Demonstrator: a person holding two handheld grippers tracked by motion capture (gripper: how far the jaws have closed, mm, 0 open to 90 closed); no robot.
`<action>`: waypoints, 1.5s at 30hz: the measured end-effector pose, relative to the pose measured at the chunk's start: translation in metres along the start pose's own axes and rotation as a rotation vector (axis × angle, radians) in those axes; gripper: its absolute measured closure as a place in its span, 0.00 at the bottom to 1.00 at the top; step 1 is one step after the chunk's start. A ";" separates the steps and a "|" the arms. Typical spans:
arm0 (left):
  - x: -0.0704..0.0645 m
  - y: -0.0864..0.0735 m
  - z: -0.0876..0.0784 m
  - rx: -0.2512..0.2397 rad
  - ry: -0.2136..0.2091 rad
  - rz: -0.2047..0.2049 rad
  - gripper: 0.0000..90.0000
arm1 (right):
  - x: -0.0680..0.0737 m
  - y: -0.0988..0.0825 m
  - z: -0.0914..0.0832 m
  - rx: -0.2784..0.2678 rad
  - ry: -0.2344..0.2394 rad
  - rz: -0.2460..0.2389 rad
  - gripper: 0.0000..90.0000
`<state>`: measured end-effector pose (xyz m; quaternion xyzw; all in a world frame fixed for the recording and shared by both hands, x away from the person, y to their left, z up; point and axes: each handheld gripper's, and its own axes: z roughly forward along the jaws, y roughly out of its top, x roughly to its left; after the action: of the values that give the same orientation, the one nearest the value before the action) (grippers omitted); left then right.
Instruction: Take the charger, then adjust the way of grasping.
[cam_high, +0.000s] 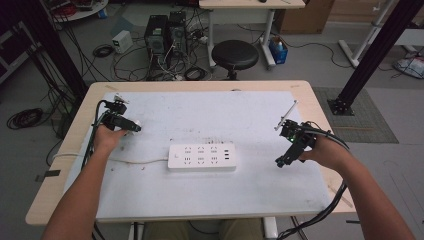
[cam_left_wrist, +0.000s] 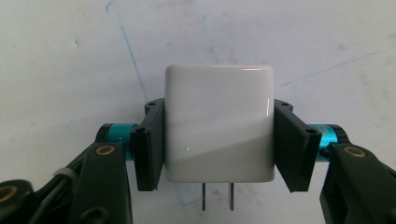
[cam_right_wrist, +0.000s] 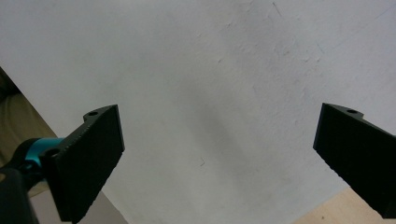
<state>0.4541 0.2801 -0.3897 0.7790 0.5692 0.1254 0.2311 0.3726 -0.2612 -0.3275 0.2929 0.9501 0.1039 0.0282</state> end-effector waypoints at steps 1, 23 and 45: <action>-0.002 0.000 -0.005 -0.009 0.000 0.013 0.47 | 0.000 0.000 0.000 0.000 0.002 -0.005 0.01; -0.063 -0.020 -0.105 -0.175 -0.146 0.312 0.47 | 0.011 0.002 -0.002 -0.044 -0.005 -0.044 0.01; -0.130 -0.023 -0.133 -0.219 -0.297 0.615 0.47 | 0.020 -0.003 -0.014 -0.132 0.003 -0.003 0.01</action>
<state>0.3324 0.1918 -0.2775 0.8942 0.2513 0.1348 0.3450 0.3525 -0.2553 -0.3141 0.2887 0.9417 0.1665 0.0463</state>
